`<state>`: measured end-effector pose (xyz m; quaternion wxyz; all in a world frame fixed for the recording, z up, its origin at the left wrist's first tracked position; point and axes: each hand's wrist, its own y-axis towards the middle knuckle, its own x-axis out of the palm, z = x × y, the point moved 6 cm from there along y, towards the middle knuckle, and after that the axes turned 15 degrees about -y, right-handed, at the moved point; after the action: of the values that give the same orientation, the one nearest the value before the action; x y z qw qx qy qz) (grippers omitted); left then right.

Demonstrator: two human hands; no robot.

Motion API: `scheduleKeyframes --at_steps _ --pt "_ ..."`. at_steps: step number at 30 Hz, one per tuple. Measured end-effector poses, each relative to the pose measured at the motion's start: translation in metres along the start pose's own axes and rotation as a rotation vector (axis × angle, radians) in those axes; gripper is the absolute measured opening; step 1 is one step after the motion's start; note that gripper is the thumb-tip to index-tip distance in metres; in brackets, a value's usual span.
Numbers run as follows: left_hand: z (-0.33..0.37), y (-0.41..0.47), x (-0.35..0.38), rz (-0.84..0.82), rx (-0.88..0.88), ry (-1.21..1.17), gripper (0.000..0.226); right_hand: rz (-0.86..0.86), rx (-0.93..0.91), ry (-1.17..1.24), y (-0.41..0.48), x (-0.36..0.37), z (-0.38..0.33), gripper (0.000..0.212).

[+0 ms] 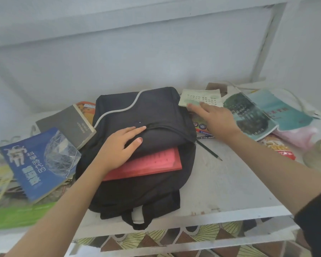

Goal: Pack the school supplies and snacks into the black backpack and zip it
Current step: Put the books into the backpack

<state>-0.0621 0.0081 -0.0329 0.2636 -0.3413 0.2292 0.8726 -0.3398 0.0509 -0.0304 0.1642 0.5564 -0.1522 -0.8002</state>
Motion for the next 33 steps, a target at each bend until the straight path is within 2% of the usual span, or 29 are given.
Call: scheduleKeyframes --at_steps 3,5,7,10,14,16,19,27,30,33 --pt "0.003 0.001 -0.001 0.005 0.010 -0.025 0.055 0.150 -0.037 0.012 0.000 -0.021 0.005 0.092" --pt "0.002 0.002 -0.002 -0.004 0.008 -0.036 0.054 0.249 0.024 0.070 0.003 -0.043 0.014 0.072" --pt "0.000 0.002 -0.001 -0.013 0.006 -0.045 0.055 0.381 0.211 0.197 0.003 -0.064 0.029 0.061" --pt "0.000 0.003 -0.002 -0.027 0.008 -0.066 0.056 0.462 0.537 0.539 -0.006 -0.087 0.043 0.058" --pt "-0.003 0.001 -0.003 -0.096 -0.011 -0.046 0.061 0.418 0.947 1.053 -0.024 -0.093 0.036 0.057" --pt "-0.004 -0.003 -0.003 -0.163 0.003 0.023 0.075 0.343 1.058 1.339 -0.036 -0.085 0.021 0.059" --pt "-0.003 -0.008 -0.005 -0.230 0.040 0.103 0.088 0.236 1.170 1.587 -0.059 -0.072 -0.007 0.059" --pt "0.005 -0.011 -0.026 -0.098 0.140 0.148 0.065 0.004 1.228 1.920 -0.117 -0.052 -0.067 0.060" --pt "0.005 -0.001 -0.038 -0.088 0.080 0.096 0.062 0.003 1.187 2.007 -0.134 -0.056 -0.079 0.057" --pt "0.011 0.014 -0.052 -0.108 0.109 0.082 0.056 -0.009 1.128 1.987 -0.150 -0.062 -0.089 0.058"
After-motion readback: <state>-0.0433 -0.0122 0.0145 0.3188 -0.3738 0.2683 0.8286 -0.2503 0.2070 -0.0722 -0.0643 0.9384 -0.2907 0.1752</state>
